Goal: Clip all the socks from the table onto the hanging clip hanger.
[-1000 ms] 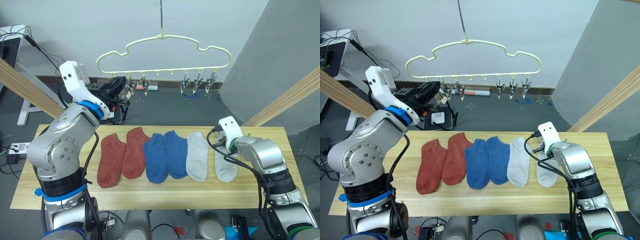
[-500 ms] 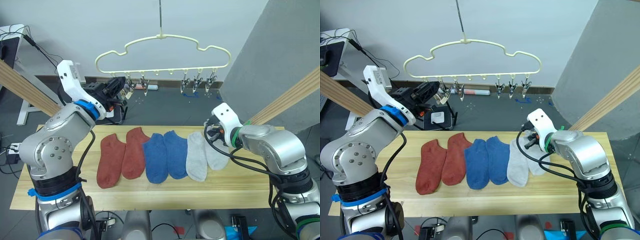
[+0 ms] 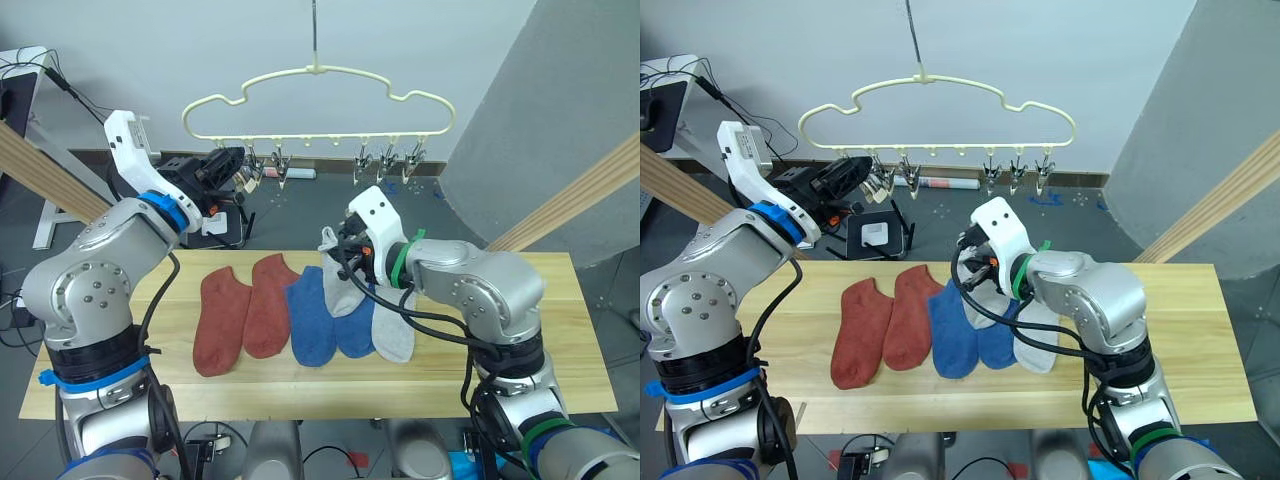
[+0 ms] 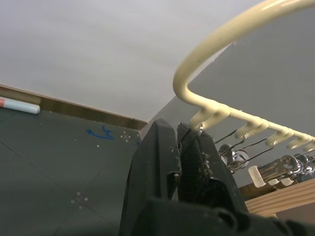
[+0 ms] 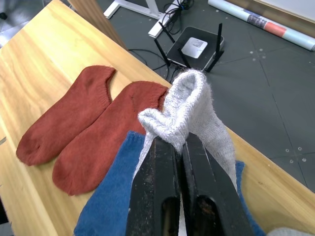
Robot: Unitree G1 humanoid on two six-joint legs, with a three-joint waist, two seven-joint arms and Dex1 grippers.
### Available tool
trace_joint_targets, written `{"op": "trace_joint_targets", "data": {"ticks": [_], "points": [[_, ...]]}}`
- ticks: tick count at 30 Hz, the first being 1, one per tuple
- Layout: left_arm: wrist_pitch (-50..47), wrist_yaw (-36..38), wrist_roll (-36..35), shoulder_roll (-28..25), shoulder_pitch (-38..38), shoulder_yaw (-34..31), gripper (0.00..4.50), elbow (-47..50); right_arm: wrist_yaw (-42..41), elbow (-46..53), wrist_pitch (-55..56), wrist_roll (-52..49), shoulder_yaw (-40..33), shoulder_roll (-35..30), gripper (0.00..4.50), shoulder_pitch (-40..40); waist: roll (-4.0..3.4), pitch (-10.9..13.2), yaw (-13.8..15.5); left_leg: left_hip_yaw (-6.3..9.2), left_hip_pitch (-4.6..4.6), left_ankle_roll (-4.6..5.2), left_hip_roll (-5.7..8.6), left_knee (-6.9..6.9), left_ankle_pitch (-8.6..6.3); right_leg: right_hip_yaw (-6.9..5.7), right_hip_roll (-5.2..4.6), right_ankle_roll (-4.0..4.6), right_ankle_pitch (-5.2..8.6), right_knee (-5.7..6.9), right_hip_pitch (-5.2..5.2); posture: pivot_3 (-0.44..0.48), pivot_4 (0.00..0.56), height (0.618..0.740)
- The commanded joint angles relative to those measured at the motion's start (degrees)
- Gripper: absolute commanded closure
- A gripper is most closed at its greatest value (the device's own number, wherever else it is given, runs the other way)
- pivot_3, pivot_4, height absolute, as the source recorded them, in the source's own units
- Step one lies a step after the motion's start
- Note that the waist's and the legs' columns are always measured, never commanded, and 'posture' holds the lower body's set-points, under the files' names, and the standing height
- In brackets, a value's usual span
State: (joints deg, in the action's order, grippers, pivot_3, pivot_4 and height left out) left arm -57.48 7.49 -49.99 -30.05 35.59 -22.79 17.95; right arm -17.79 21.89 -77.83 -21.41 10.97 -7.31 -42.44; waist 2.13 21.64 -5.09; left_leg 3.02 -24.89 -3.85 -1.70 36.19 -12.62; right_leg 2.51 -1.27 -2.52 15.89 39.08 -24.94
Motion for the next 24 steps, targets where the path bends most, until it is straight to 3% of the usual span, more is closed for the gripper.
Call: {"op": "trace_joint_targets", "data": {"ticks": [1, 24], "points": [[-0.24, 0.06, -0.22, -1.15, 0.24, -0.63, 4.29, 0.61, 0.51, -1.42, 4.94, 0.39, 2.07, 3.05, 4.49, -1.64, 0.00, 0.00, -0.10, -0.01, 0.00, 0.00, -0.02, -0.01, 0.00, 0.01, 0.03, 0.01, -0.01, 0.03, -0.05, -0.120, 0.368, 0.740], [-0.19, -0.42, -0.16, -0.47, 0.12, -0.10, 4.29, 0.93, -1.45, -19.86, 21.29, 3.62, 6.55, 15.01, 4.49, -11.81, 0.04, -0.04, 0.14, -0.06, -0.06, 0.01, -0.05, -0.01, 0.00, 0.01, -0.01, 0.10, -0.06, 0.11, -0.17, -0.089, 0.353, 0.740]]}}
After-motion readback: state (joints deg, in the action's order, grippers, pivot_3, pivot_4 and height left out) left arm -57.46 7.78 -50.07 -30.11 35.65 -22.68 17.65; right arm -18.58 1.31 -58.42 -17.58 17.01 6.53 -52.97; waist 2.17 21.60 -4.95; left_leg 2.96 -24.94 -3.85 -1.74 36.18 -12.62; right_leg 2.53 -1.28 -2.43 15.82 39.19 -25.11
